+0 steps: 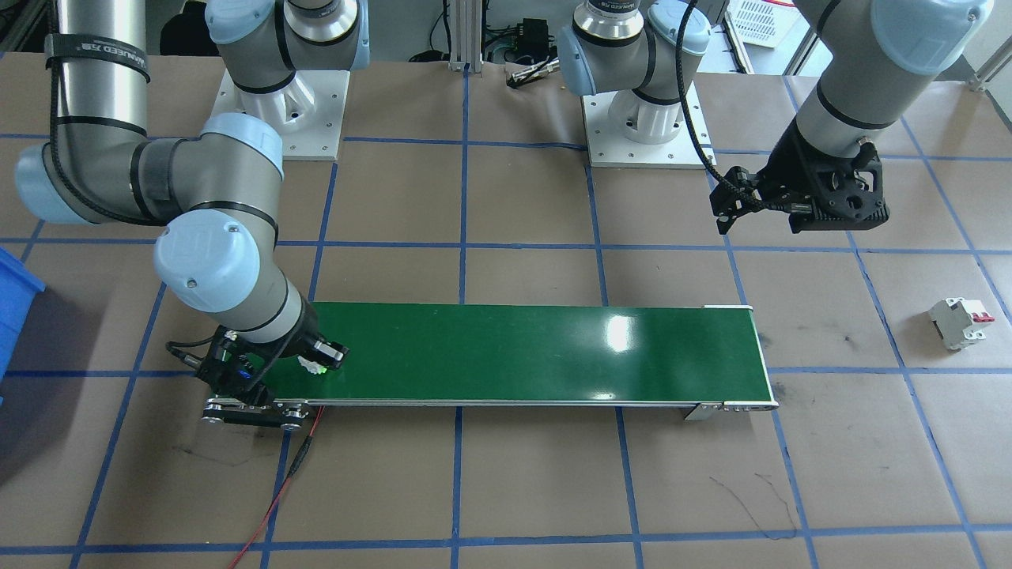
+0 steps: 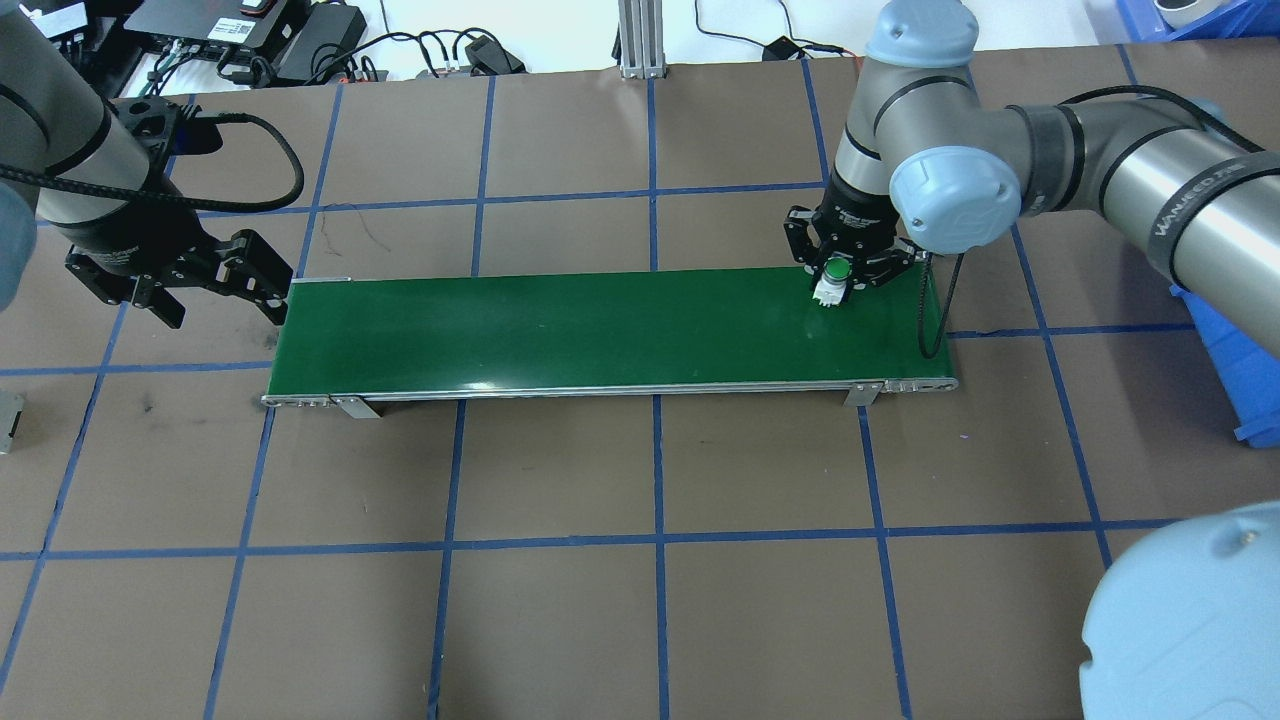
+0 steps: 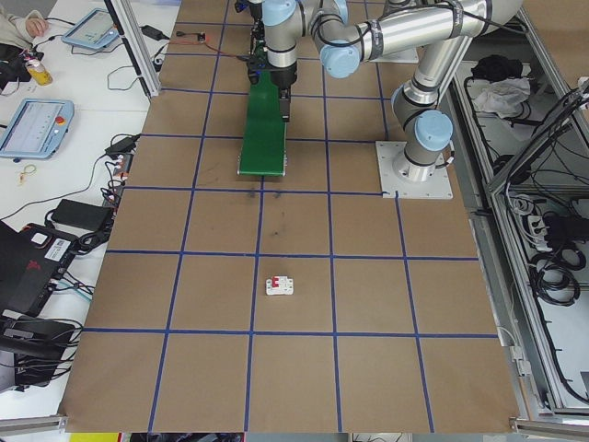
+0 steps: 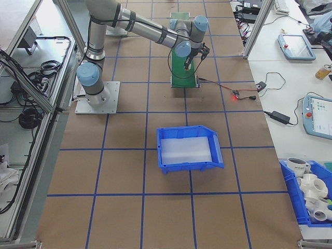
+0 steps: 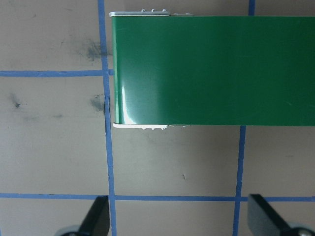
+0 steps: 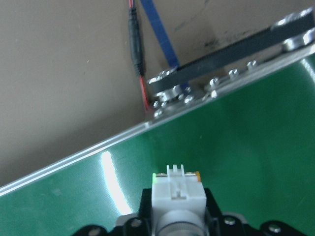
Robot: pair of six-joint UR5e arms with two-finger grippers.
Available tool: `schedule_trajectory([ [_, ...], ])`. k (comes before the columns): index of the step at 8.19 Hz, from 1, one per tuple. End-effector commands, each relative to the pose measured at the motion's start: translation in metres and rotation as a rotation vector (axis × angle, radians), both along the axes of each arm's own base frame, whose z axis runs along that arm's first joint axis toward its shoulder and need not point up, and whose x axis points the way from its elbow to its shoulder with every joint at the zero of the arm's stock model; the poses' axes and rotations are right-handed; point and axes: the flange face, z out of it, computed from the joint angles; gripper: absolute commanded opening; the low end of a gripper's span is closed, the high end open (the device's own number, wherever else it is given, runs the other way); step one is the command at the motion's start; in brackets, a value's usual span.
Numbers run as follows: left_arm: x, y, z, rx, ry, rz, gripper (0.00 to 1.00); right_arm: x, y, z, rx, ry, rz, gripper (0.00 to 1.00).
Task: Move button from left to right
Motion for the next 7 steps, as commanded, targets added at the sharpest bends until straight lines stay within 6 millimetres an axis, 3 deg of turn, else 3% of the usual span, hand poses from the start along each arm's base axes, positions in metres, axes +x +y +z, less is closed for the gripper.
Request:
schedule_trajectory([
  [1,0.000,0.000,0.000,0.001,0.001,0.000,1.00,-0.098,-0.010,0.041,-0.068,0.044,0.231,0.00],
  [4,0.000,0.000,0.000,0.001,0.001,0.000,1.00,-0.241,0.018,0.090,-0.060,0.009,0.405,0.00],
  [6,0.000,0.001,-0.001,0.005,0.002,0.002,1.00,-0.351,0.044,0.098,-0.073,0.010,0.503,0.00],
  [7,0.000,0.000,0.000,0.004,0.001,0.002,1.00,-0.394,0.054,0.103,-0.086,0.020,0.565,0.00],
])
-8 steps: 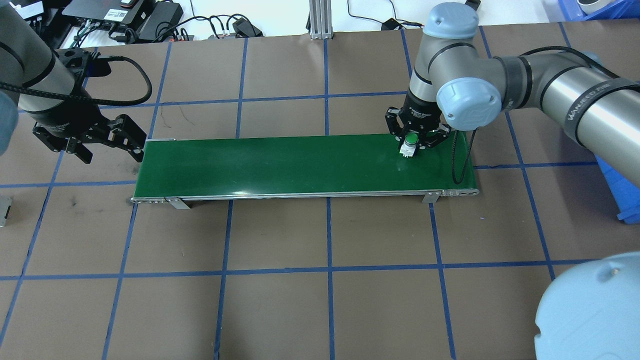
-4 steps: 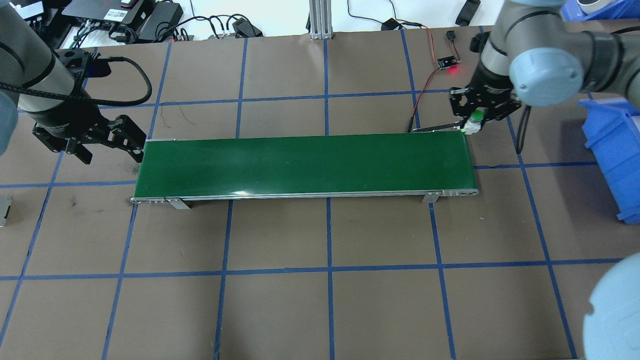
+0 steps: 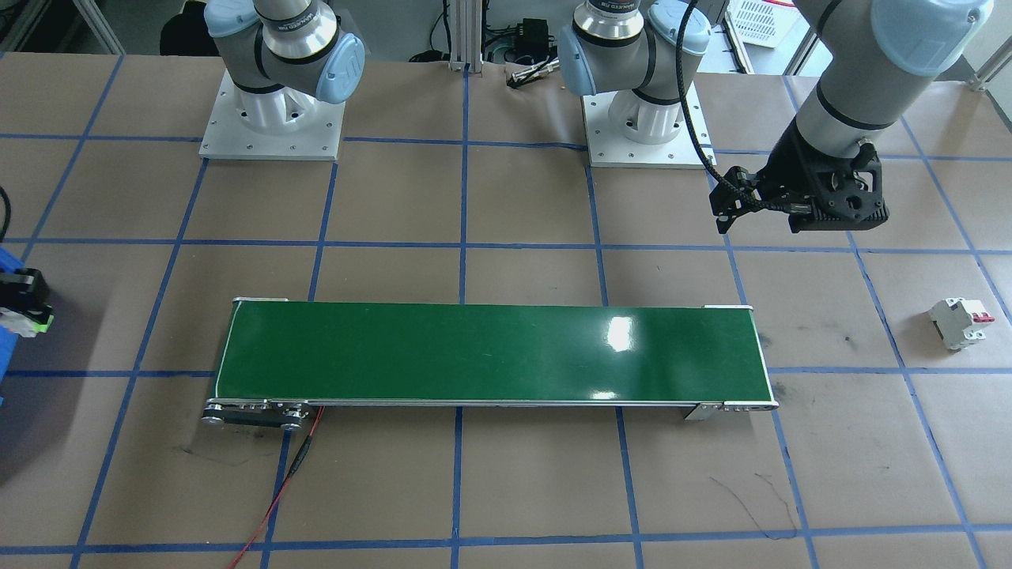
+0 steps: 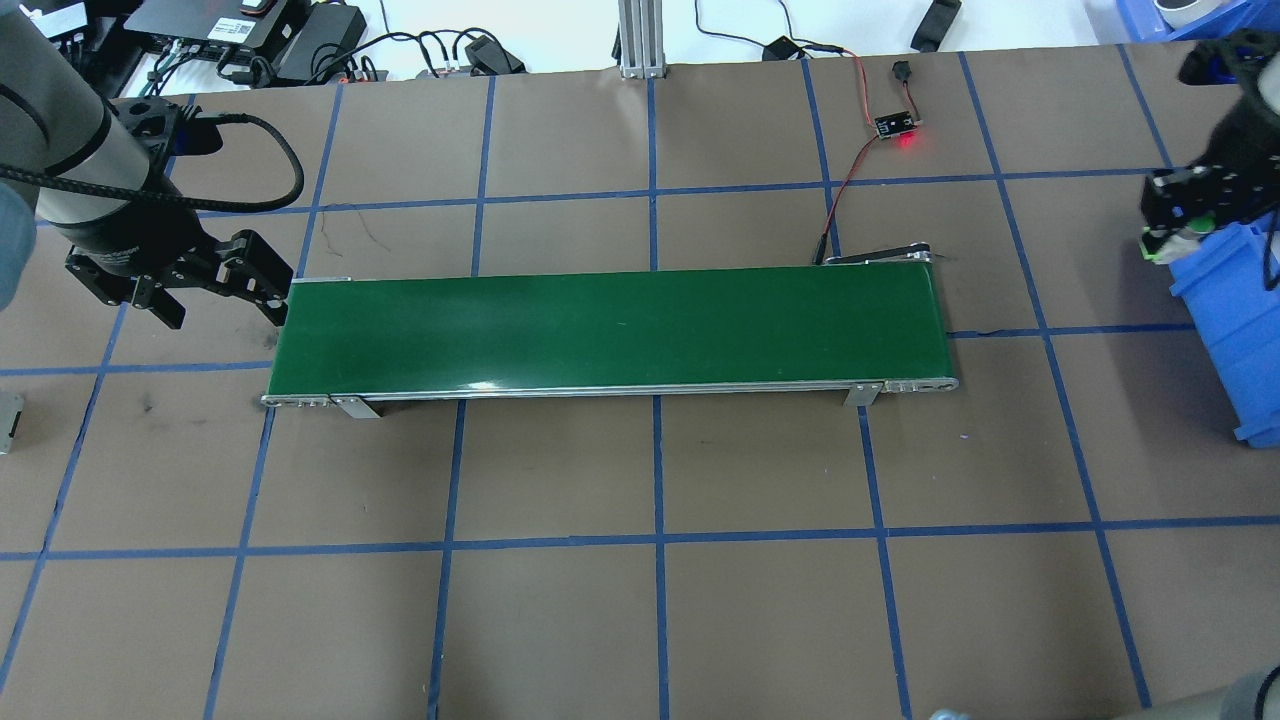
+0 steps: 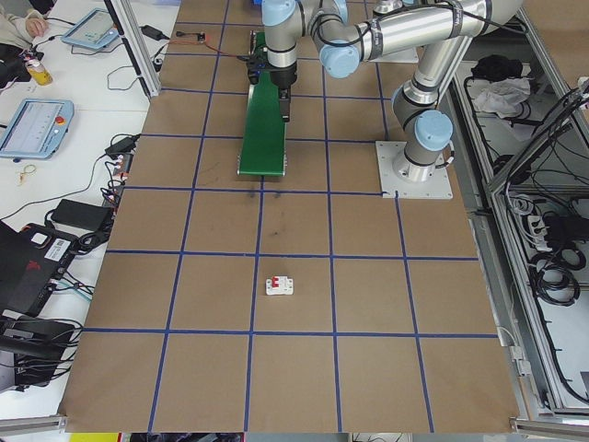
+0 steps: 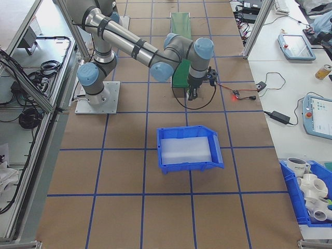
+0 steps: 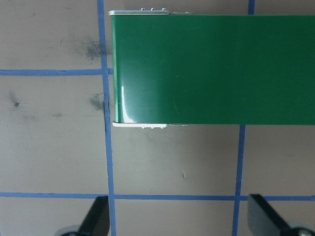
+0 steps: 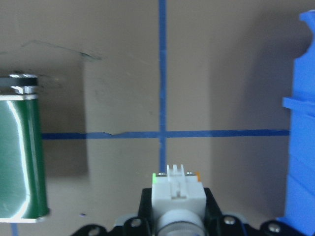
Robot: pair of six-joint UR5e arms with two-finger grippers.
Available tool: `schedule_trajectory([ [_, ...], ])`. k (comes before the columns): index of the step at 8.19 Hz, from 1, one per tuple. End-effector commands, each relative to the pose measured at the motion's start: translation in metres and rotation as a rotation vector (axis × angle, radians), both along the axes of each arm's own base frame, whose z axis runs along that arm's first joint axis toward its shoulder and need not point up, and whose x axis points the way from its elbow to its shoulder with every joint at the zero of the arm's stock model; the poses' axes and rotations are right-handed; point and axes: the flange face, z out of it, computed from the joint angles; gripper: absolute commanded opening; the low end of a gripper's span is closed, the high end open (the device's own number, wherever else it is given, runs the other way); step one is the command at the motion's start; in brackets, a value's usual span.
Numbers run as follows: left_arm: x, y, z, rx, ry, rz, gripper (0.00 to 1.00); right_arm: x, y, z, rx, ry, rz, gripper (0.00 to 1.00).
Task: Move button from left to right
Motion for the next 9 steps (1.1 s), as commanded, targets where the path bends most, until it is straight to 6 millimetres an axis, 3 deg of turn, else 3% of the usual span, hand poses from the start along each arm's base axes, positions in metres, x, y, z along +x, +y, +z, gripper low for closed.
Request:
schedule_trajectory([
  [1,0.000,0.000,0.000,0.001,0.001,0.000,1.00,-0.118,0.026,0.018,-0.015,0.062,0.169,0.00],
  [2,0.000,0.000,0.001,-0.002,0.001,0.000,1.00,-0.161,0.029,0.001,-0.030,0.098,0.223,0.00],
  [3,0.000,0.000,0.001,-0.003,0.002,0.000,1.00,-0.210,0.026,-0.045,-0.059,0.105,0.284,0.00],
  [4,0.000,0.000,0.002,-0.009,0.001,0.000,1.00,-0.232,0.019,-0.084,-0.087,0.092,0.348,0.00],
  [6,0.003,0.002,0.009,-0.023,-0.003,0.010,1.00,-0.233,0.020,-0.115,-0.064,0.056,0.352,0.05],
  [7,0.004,0.001,0.006,-0.017,-0.003,0.010,1.00,-0.232,0.021,-0.123,-0.054,0.046,0.352,0.16],
  [8,0.004,0.000,0.004,-0.014,-0.002,0.010,1.00,-0.232,0.021,-0.120,-0.056,0.059,0.361,0.68],
  [9,0.005,-0.002,0.004,-0.024,-0.006,0.009,1.00,-0.233,0.023,-0.114,-0.044,0.069,0.379,1.00],
])
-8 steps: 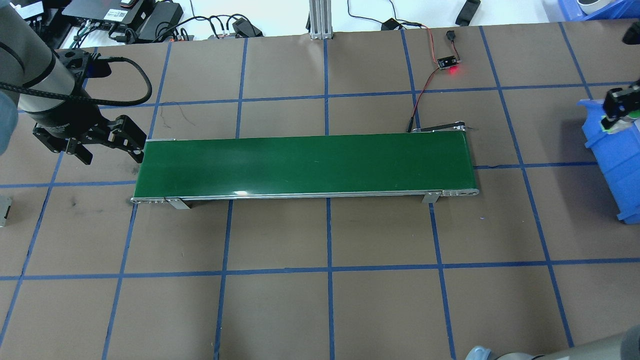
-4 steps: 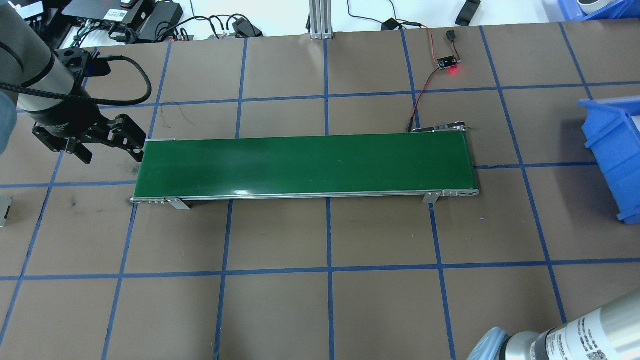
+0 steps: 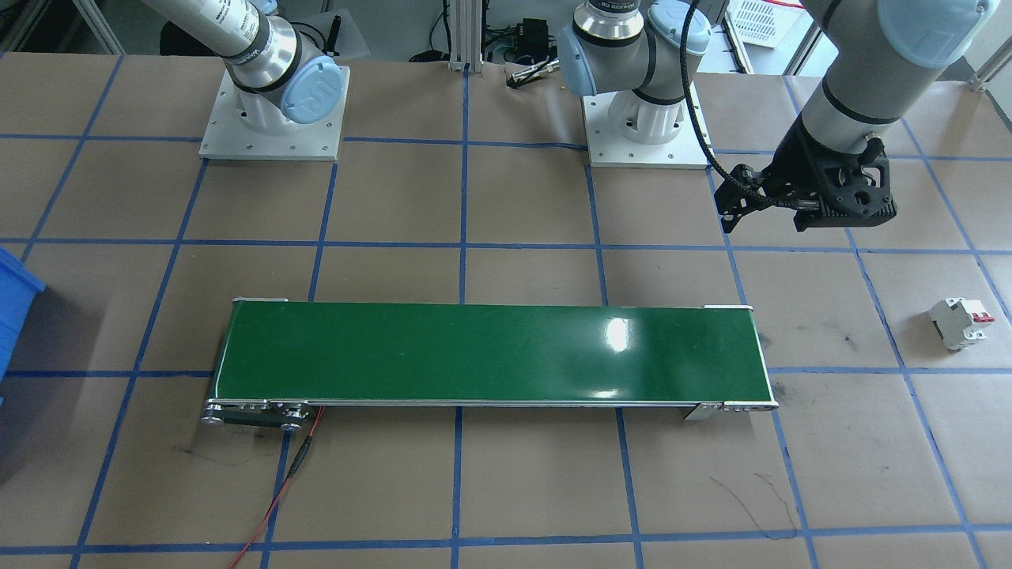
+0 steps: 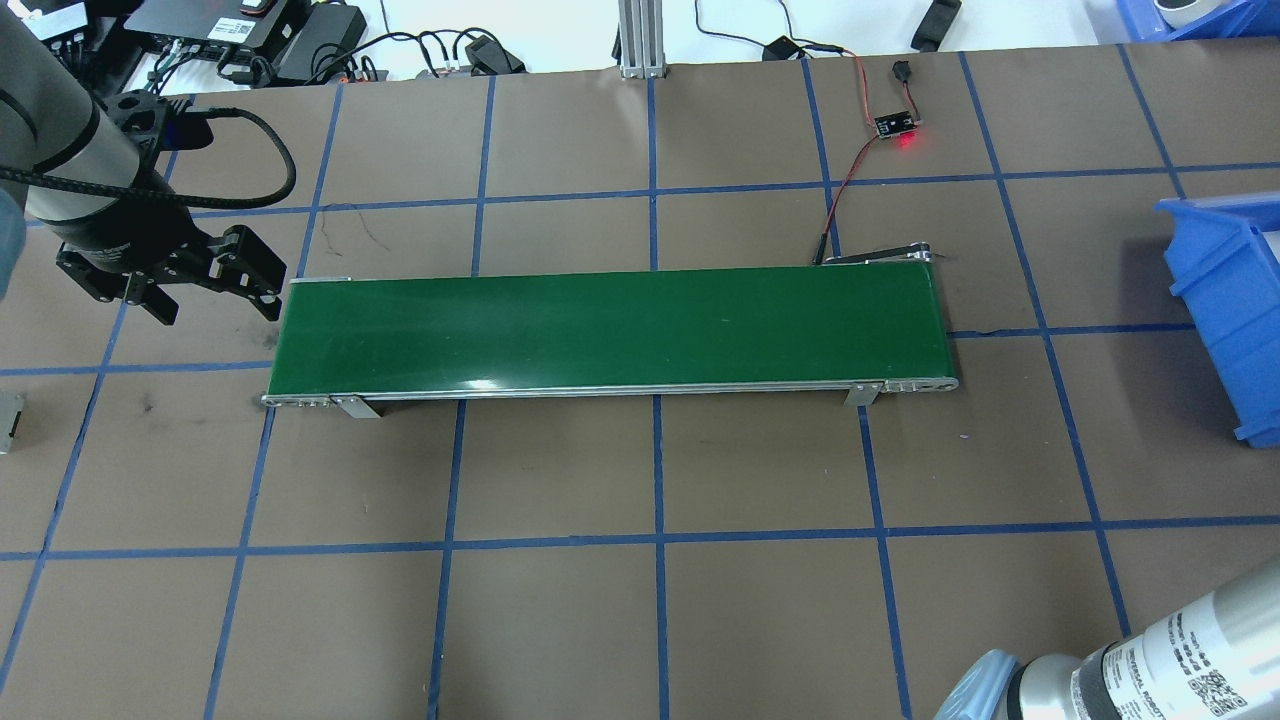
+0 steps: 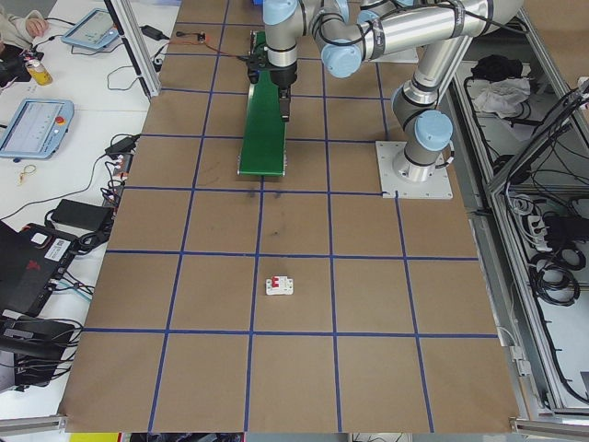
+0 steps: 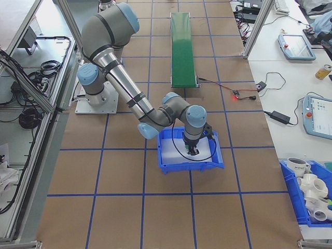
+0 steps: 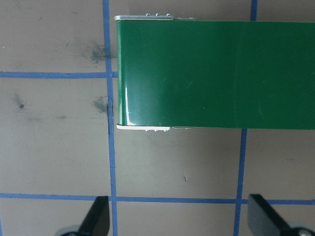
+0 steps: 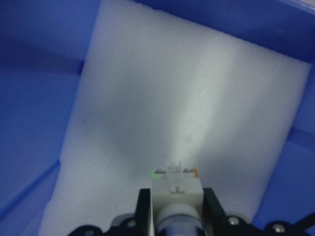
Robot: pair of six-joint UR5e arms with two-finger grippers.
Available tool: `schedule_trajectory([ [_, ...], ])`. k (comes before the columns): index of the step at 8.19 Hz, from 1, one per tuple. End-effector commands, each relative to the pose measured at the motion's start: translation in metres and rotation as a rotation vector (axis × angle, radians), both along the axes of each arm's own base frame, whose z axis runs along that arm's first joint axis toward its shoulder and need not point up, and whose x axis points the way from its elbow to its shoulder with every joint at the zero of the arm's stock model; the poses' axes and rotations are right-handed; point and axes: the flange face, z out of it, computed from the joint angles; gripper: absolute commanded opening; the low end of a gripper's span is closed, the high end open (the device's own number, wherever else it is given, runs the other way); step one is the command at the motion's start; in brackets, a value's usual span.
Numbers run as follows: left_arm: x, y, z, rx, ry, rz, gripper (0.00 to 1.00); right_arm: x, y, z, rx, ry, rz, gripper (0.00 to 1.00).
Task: Move button from left to right
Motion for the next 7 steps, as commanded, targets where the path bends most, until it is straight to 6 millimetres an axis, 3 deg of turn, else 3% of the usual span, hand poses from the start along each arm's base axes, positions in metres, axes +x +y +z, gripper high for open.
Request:
schedule_trajectory([
  [1,0.001,-0.003,-0.001,-0.008,-0.004,0.001,1.00,0.002,0.005,0.023,-0.004,0.036,0.036,1.00],
  [2,0.001,-0.003,-0.001,-0.009,0.001,0.001,1.00,0.006,0.008,0.046,-0.029,0.054,0.036,1.00],
  [3,-0.004,-0.002,0.002,-0.026,0.038,0.017,1.00,0.022,0.021,0.093,-0.049,0.057,0.033,1.00],
  [5,-0.009,-0.002,0.004,-0.043,0.088,0.047,1.00,0.068,0.047,0.153,-0.036,-0.043,-0.019,1.00],
  [7,-0.009,-0.002,0.006,-0.053,0.099,0.053,1.00,0.148,0.056,0.201,-0.025,-0.125,-0.156,1.00],
])
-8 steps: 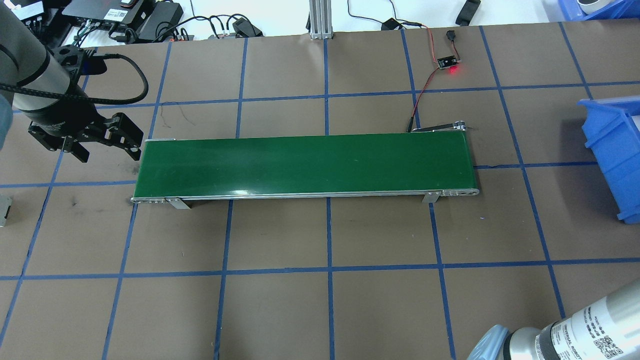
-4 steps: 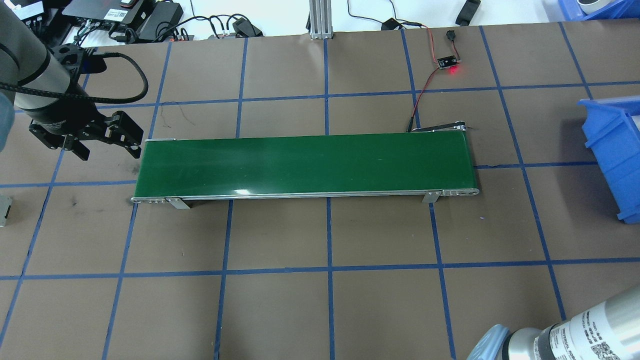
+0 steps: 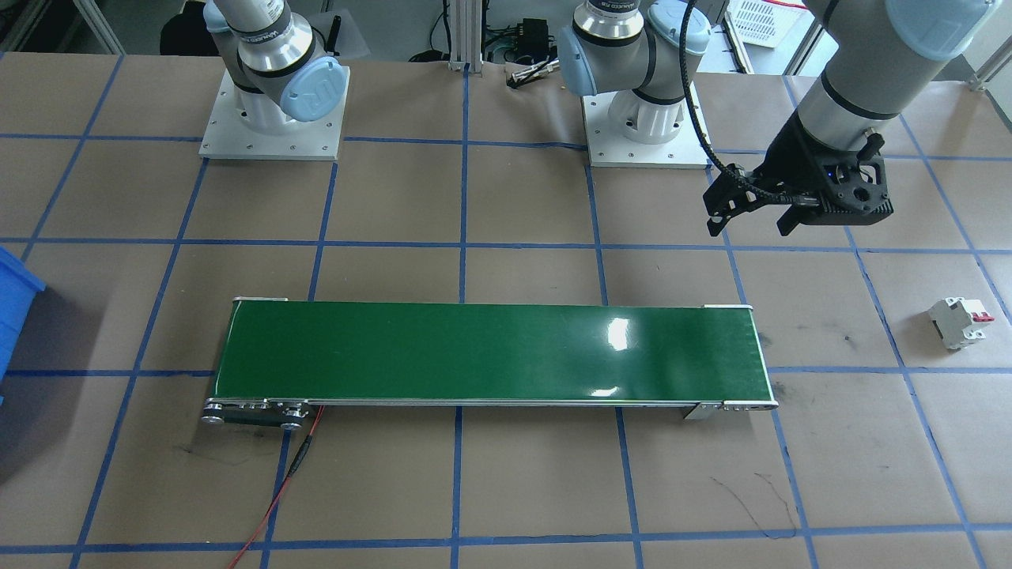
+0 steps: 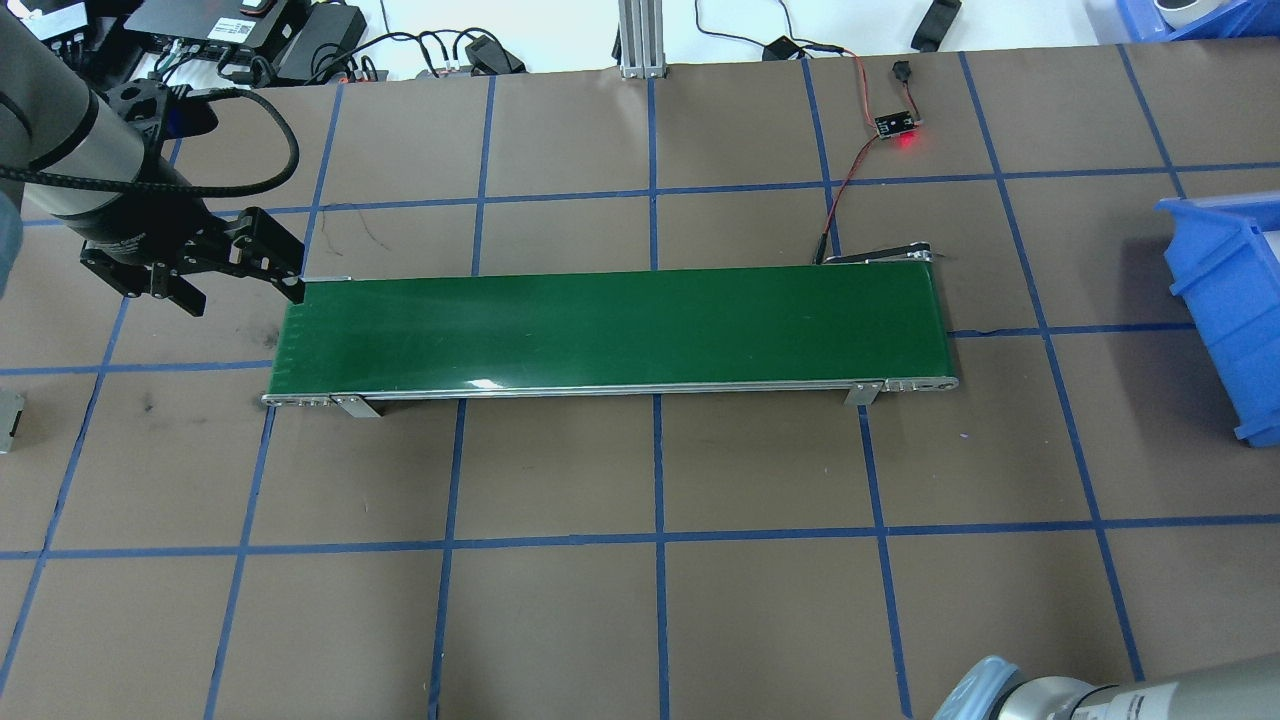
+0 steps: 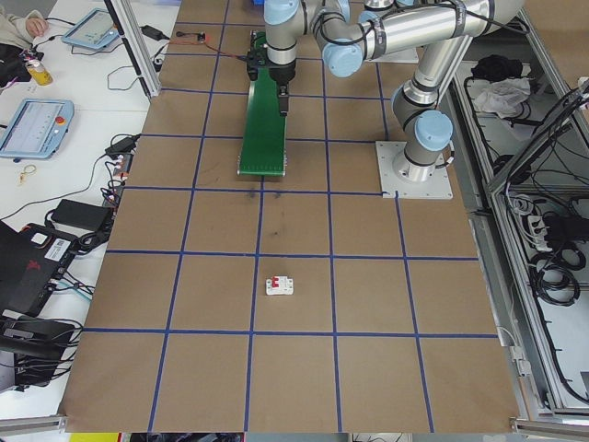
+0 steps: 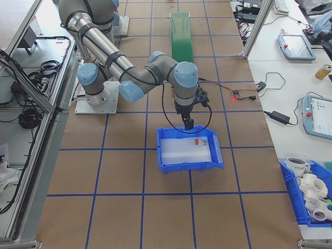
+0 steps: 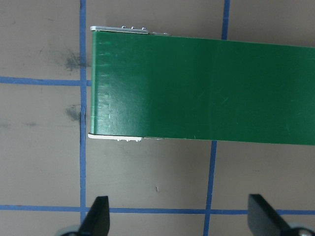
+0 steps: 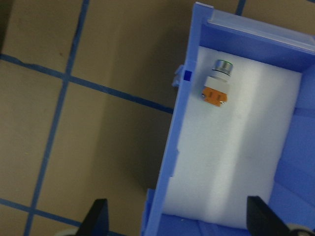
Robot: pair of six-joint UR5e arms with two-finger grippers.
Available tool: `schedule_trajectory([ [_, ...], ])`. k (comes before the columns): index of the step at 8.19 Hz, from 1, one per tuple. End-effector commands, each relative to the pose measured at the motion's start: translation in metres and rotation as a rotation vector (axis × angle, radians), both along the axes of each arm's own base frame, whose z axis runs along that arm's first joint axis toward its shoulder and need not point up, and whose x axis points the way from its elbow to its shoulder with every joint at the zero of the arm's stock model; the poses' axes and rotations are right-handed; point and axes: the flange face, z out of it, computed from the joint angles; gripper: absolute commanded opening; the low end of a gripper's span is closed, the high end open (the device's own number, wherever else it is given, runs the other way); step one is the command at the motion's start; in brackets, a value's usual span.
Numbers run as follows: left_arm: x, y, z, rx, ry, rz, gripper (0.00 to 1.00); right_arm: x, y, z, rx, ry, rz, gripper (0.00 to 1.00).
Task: Move button from left to right
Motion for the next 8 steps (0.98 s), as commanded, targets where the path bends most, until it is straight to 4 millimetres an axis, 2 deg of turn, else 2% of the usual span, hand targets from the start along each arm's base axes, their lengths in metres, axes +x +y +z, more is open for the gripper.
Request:
schedule_trajectory([
  [1,-0.001,0.002,0.005,-0.014,0.003,0.002,1.00,0.132,0.013,0.079,0.000,-0.061,-0.152,1.00],
  [2,0.000,0.002,0.006,-0.017,0.010,0.011,1.00,0.200,0.015,0.111,-0.037,-0.036,-0.186,1.00],
  [3,0.002,0.002,0.007,-0.026,-0.001,-0.003,1.00,0.260,0.010,0.126,-0.061,-0.037,-0.175,1.00],
  [5,0.003,0.003,0.009,-0.025,-0.012,-0.001,1.00,0.374,0.012,0.143,-0.087,-0.065,-0.217,1.00],
  [6,0.006,0.004,0.007,-0.014,-0.042,-0.001,1.00,0.422,0.020,0.141,-0.075,-0.060,-0.239,1.00],
  [7,0.011,0.002,0.003,0.008,-0.089,-0.003,1.00,0.463,0.028,0.137,-0.073,-0.042,-0.266,1.00],
  [8,0.013,0.003,0.003,0.012,-0.105,-0.002,1.00,0.469,0.030,0.134,-0.078,0.015,-0.254,1.00],
])
